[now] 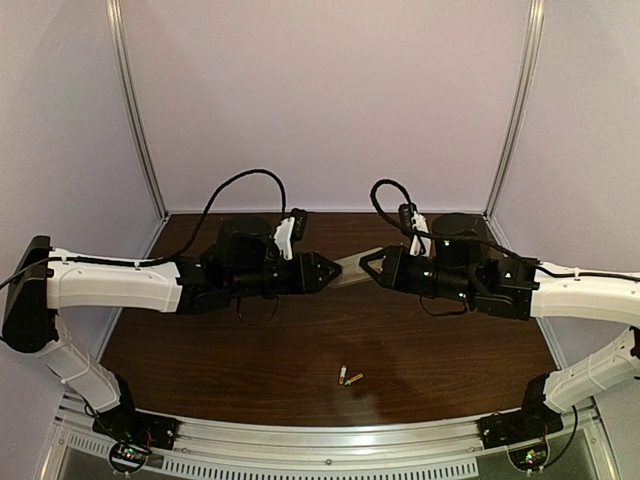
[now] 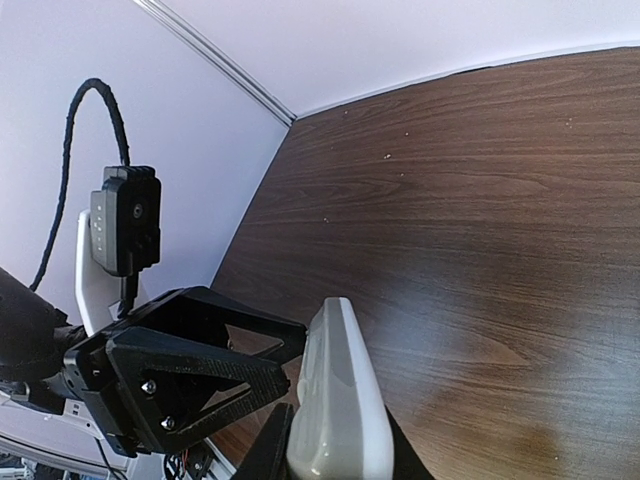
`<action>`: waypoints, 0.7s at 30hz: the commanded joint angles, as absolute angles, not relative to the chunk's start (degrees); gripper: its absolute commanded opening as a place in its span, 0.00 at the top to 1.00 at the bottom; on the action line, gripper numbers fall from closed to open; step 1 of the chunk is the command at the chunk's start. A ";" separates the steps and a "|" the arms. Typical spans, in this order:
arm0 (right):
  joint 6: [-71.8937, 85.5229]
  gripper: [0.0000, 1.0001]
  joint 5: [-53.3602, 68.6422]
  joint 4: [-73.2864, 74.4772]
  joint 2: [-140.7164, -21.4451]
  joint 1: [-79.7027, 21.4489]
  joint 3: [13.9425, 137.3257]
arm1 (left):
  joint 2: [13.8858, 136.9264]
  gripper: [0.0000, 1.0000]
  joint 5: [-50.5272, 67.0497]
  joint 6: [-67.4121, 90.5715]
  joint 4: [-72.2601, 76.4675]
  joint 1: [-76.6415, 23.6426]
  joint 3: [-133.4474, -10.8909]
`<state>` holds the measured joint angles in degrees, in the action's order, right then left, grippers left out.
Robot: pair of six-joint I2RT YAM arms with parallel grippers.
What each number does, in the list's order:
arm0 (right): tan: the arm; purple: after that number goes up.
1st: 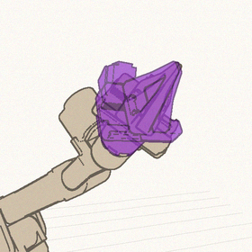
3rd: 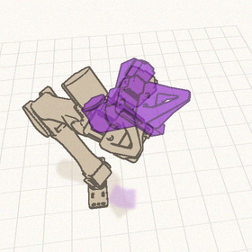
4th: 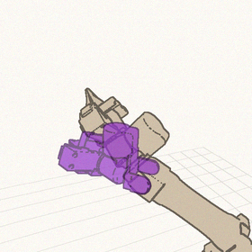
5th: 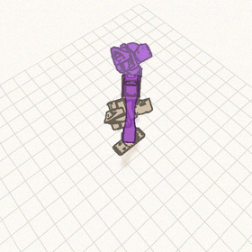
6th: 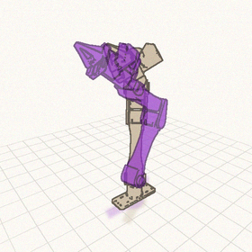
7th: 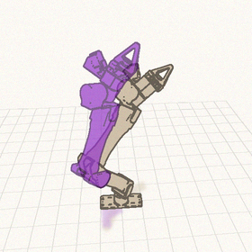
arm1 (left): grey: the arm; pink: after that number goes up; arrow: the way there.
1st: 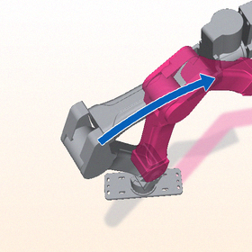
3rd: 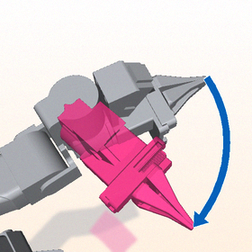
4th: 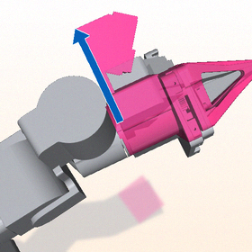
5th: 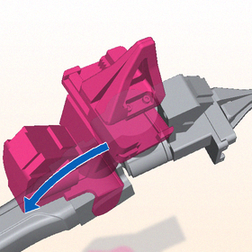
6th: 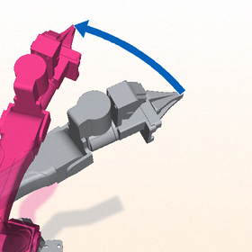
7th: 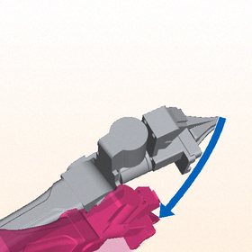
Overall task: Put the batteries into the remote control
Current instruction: Remove the battery cover from the remote control.
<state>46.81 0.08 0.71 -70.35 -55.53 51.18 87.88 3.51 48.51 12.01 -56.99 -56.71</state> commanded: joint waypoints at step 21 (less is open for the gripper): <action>48.35 1.00 2.05 -4.02 -69.41 -56.43 50.88 | 91.07 0.62 7.49 48.50 16.30 -57.54 -58.99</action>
<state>47.00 -0.54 0.62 -70.54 -55.61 51.05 89.25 3.22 48.36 12.34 -57.10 -57.95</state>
